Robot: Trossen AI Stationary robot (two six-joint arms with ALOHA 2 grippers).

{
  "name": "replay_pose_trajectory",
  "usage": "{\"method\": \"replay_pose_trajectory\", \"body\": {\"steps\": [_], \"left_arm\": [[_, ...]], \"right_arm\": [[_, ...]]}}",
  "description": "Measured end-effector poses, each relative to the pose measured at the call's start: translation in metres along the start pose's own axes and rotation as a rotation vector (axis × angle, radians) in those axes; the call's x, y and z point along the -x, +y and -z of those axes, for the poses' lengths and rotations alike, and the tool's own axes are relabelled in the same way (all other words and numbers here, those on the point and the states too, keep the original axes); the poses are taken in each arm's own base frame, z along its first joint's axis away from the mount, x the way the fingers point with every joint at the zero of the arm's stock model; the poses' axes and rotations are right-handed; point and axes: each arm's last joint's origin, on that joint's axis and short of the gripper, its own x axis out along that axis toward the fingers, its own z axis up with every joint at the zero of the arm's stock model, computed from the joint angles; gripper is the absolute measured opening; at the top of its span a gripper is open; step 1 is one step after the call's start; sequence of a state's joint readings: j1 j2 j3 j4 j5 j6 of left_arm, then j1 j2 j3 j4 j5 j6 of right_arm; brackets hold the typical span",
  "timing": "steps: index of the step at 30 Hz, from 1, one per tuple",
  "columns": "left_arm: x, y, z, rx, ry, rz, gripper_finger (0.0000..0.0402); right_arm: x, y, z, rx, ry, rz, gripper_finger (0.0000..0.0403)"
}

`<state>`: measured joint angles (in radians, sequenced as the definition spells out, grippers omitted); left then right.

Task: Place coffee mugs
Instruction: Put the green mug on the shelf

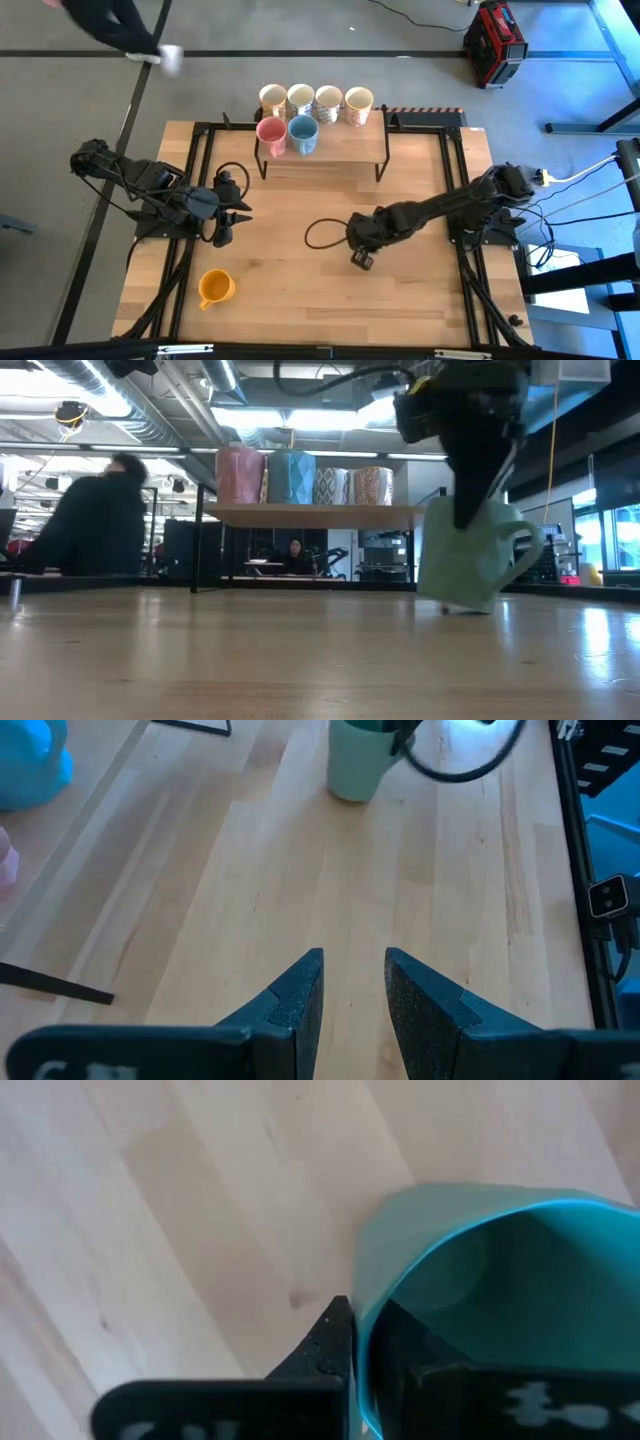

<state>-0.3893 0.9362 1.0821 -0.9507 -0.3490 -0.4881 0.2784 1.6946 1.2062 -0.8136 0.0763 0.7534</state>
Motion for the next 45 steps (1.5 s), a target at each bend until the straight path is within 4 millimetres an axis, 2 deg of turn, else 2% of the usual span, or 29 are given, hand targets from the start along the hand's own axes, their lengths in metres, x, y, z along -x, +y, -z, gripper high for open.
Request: {"method": "replay_pose_trajectory", "body": {"steps": [8,16,20,26,30,33,37,41,45], "left_arm": [[0.000,0.000,0.000,0.000,-0.004,-0.005,0.0103],[0.000,0.000,0.000,-0.001,-0.004,-0.005,0.0103],[0.000,0.000,0.000,-0.001,-0.004,-0.005,0.0103],[0.000,0.000,0.000,-0.001,-0.004,-0.004,0.0103],[0.000,0.000,0.000,-0.002,-0.003,-0.004,0.0103],[0.000,0.000,0.000,-0.003,-0.001,-0.005,0.0103],[0.000,0.001,0.001,-0.006,0.007,-0.007,0.0103],[0.000,0.001,0.002,-0.012,0.023,-0.007,0.0103],[0.000,0.002,0.004,-0.017,0.037,-0.015,0.0103]], "right_arm": [[-0.005,-0.009,-0.014,-0.051,-0.020,-0.026,0.0026],[-0.003,-0.007,-0.015,-0.052,-0.028,-0.054,0.0105],[0.012,-0.009,-0.013,-0.053,-0.041,-0.097,0.0141],[0.052,-0.017,-0.007,-0.073,-0.129,-0.141,0.0175],[0.078,-0.019,0.001,-0.041,-0.230,-0.150,0.0186],[0.085,-0.021,0.014,-0.017,-0.262,-0.146,0.0188],[0.082,-0.028,0.035,-0.021,-0.281,-0.176,0.0188],[0.070,-0.041,0.060,-0.112,-0.316,-0.223,0.0187],[0.065,-0.049,0.075,-0.202,-0.368,-0.283,0.0187]]}}
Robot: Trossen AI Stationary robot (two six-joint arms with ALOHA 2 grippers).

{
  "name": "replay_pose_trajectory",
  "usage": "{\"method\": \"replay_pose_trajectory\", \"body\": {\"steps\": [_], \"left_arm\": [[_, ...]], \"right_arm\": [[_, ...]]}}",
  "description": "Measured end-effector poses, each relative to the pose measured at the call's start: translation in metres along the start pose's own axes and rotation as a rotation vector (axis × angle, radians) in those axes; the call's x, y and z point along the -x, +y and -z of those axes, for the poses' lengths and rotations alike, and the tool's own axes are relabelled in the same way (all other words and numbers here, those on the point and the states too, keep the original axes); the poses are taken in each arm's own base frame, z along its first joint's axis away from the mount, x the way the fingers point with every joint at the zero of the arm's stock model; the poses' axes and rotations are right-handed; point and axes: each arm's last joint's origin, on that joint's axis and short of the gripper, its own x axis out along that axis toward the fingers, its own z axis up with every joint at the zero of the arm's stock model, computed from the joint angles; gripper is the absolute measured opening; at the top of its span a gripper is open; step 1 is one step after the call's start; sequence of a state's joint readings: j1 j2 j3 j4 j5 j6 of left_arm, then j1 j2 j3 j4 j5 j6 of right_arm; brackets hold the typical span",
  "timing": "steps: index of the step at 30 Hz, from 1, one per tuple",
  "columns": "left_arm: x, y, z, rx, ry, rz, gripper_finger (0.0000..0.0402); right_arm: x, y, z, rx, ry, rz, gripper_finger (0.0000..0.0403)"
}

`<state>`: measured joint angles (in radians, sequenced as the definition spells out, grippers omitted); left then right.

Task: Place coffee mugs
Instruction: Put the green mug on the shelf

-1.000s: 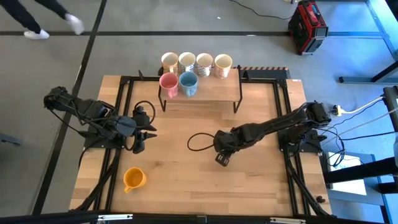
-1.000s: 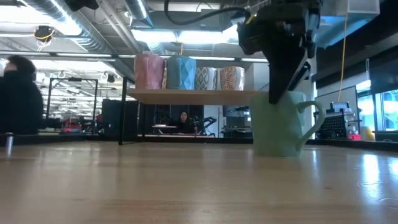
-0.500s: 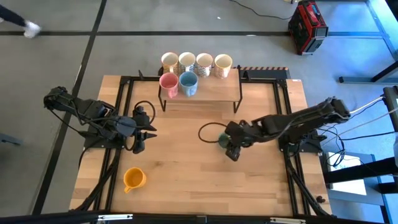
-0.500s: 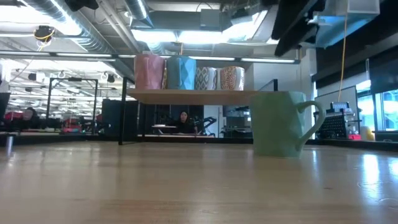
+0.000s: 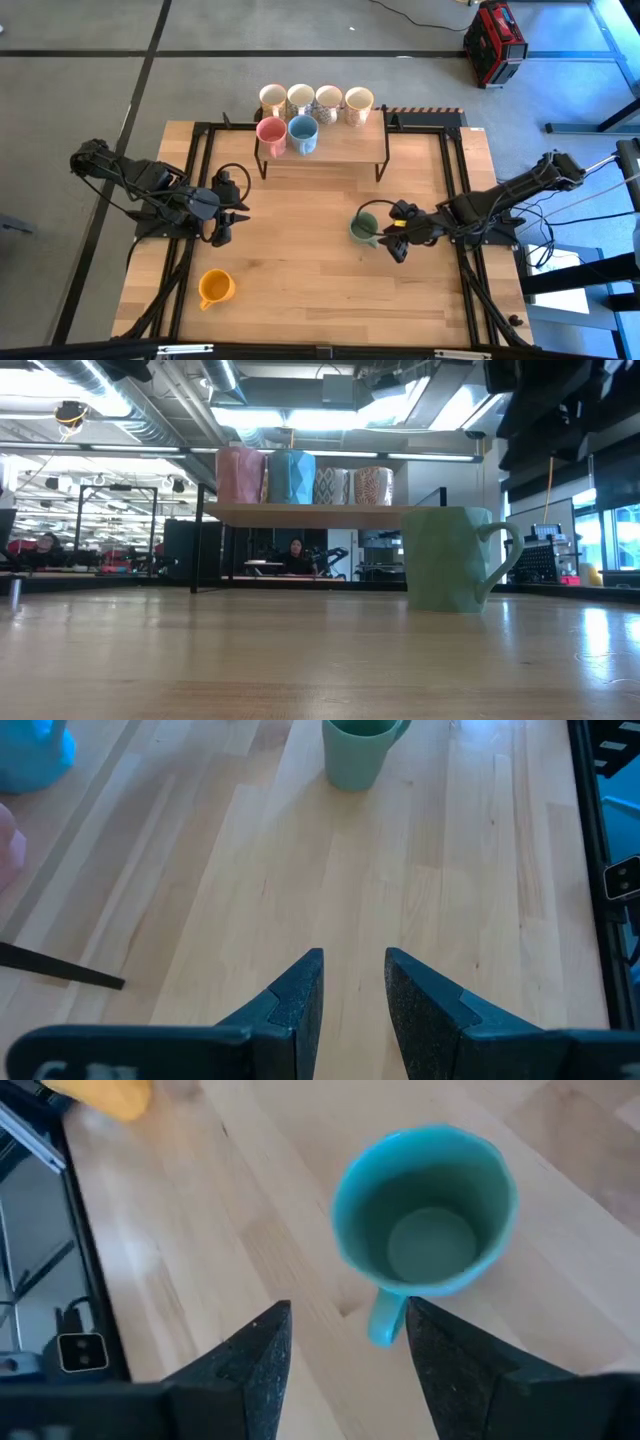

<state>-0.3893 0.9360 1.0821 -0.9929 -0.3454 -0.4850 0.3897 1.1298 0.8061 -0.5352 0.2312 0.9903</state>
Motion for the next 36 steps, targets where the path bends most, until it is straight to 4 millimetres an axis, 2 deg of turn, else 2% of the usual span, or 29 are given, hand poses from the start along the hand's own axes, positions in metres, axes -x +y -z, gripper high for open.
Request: {"method": "replay_pose_trajectory", "body": {"steps": [4,13,17,26,36], "left_arm": [[0.000,0.000,0.000,-0.002,0.003,-0.002,0.0103],[0.000,0.000,0.000,-0.002,0.003,-0.002,0.0103],[0.000,0.000,0.000,-0.008,0.002,-0.001,0.0103],[0.000,0.000,0.000,-0.025,0.001,-0.001,0.0103],[0.000,0.000,0.000,-0.026,0.000,0.000,0.0103]], "right_arm": [[-0.003,-0.007,0.010,0.015,0.027,0.030,0.0186],[-0.011,-0.014,0.016,0.096,0.073,0.109,0.0186],[-0.021,-0.012,0.018,0.127,0.090,0.131,0.0186],[-0.058,-0.009,0.028,0.285,0.179,0.168,0.0186],[-0.072,-0.003,0.027,0.356,0.129,0.132,0.0186]]}}
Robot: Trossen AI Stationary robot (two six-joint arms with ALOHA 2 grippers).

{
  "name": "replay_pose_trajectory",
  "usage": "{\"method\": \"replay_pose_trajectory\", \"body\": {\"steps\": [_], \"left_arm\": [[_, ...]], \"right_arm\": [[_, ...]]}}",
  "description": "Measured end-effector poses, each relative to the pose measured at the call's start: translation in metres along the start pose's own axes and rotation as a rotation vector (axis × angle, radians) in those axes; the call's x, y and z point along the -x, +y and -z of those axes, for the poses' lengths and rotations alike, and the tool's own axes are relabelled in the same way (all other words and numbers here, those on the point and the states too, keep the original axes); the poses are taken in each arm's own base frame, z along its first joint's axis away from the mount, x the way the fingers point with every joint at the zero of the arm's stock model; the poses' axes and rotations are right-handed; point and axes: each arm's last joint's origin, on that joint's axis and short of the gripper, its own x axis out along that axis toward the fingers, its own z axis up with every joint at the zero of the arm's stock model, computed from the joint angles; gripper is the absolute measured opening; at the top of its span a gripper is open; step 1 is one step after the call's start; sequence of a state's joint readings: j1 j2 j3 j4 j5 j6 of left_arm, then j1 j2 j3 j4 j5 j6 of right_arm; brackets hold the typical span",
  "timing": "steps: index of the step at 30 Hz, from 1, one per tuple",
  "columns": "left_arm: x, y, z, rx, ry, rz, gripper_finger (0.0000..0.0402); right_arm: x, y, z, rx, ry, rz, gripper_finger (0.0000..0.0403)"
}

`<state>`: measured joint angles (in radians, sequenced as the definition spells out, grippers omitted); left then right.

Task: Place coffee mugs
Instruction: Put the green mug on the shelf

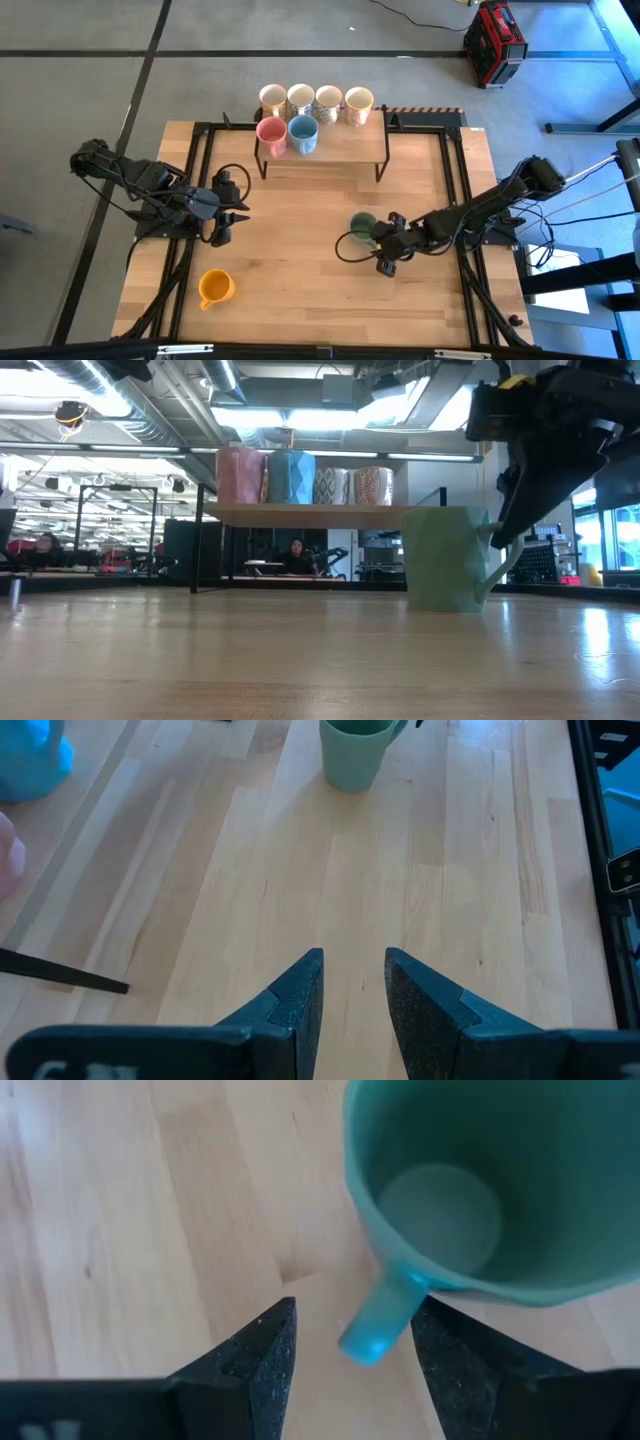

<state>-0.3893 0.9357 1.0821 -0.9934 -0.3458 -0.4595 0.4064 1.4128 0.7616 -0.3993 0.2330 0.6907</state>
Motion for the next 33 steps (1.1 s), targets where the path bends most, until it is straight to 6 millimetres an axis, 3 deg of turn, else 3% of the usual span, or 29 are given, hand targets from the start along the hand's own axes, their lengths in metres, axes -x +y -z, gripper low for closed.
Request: {"method": "replay_pose_trajectory", "body": {"steps": [5,15,20,33], "left_arm": [[0.000,0.000,0.000,0.000,0.000,0.000,0.0103],[0.000,0.000,0.000,-0.003,0.000,-0.004,0.0103],[0.000,0.000,0.000,-0.002,0.000,-0.003,0.0103],[0.000,0.000,0.000,-0.002,0.000,-0.001,0.0103]], "right_arm": [[0.000,0.005,-0.003,0.000,0.003,-0.087,0.0186],[-0.028,0.016,-0.005,0.006,-0.037,-0.123,0.0186],[-0.040,0.022,-0.010,0.001,-0.110,-0.148,0.0186],[-0.046,0.027,-0.021,0.020,-0.328,-0.068,0.0186]]}}
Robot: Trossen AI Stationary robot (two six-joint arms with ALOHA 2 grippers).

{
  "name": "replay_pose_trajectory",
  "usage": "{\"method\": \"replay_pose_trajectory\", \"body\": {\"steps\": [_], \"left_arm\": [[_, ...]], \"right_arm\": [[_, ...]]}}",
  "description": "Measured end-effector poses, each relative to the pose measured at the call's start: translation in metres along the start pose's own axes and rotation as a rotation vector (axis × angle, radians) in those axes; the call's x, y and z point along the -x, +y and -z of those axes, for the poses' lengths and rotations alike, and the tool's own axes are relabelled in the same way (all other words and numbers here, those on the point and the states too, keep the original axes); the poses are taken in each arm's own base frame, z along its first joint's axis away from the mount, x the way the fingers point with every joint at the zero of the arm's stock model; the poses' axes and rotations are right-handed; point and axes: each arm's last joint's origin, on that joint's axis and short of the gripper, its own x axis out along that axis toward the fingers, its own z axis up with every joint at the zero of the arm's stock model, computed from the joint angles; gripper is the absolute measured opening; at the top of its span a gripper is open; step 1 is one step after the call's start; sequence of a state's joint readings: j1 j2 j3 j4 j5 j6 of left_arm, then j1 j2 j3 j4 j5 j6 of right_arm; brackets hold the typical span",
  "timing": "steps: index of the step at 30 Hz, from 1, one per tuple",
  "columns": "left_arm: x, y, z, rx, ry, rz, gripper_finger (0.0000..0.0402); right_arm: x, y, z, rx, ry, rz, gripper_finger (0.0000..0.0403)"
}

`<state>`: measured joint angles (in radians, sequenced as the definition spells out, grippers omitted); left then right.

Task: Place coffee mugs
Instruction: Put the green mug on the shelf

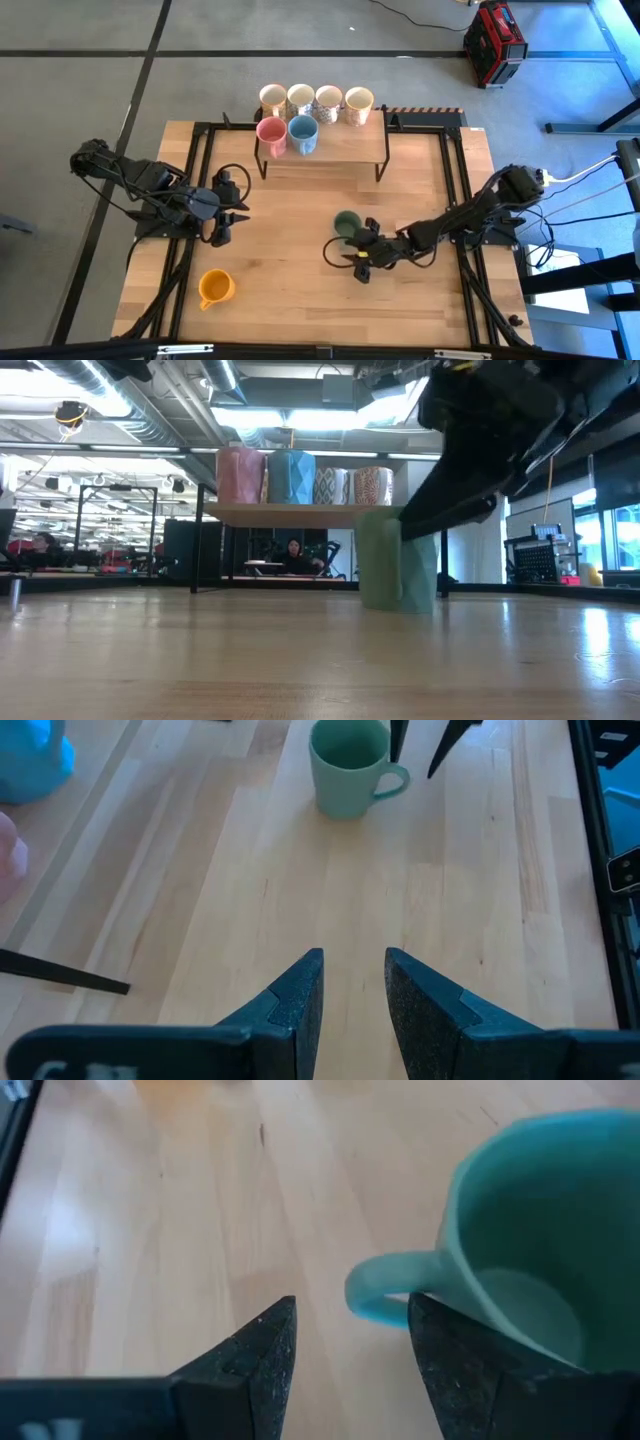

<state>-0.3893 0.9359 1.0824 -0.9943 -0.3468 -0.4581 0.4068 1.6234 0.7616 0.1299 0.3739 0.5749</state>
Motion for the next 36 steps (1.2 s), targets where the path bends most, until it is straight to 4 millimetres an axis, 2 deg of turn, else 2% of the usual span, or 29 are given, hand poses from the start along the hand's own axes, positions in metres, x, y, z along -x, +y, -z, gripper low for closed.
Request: {"method": "replay_pose_trajectory", "body": {"steps": [8,15,21,27,31,34,36], "left_arm": [[0.000,0.000,0.000,-0.023,-0.001,-0.002,0.0103],[0.000,0.000,0.000,-0.028,-0.001,-0.002,0.0103],[0.000,0.000,-0.001,-0.073,-0.009,-0.009,0.0103],[0.000,0.000,-0.001,-0.071,-0.016,-0.007,0.0103],[-0.001,0.000,-0.002,-0.081,-0.029,-0.025,0.0103],[-0.018,-0.004,-0.001,-0.110,-0.091,-0.070,0.0103],[-0.041,-0.009,0.001,-0.131,-0.129,-0.079,0.0103]], "right_arm": [[-0.028,0.005,0.014,-0.017,-0.073,0.015,0.0186],[-0.033,0.010,0.015,-0.008,-0.201,0.106,0.0186],[-0.038,0.012,0.012,-0.028,-0.279,0.103,0.0186],[-0.044,0.012,0.020,-0.045,-0.271,0.124,0.0186],[-0.049,0.015,0.019,-0.064,-0.326,0.130,0.0186],[-0.052,0.017,0.018,-0.043,-0.333,0.135,0.0186],[-0.052,0.018,0.016,-0.023,-0.333,0.138,0.0186]]}}
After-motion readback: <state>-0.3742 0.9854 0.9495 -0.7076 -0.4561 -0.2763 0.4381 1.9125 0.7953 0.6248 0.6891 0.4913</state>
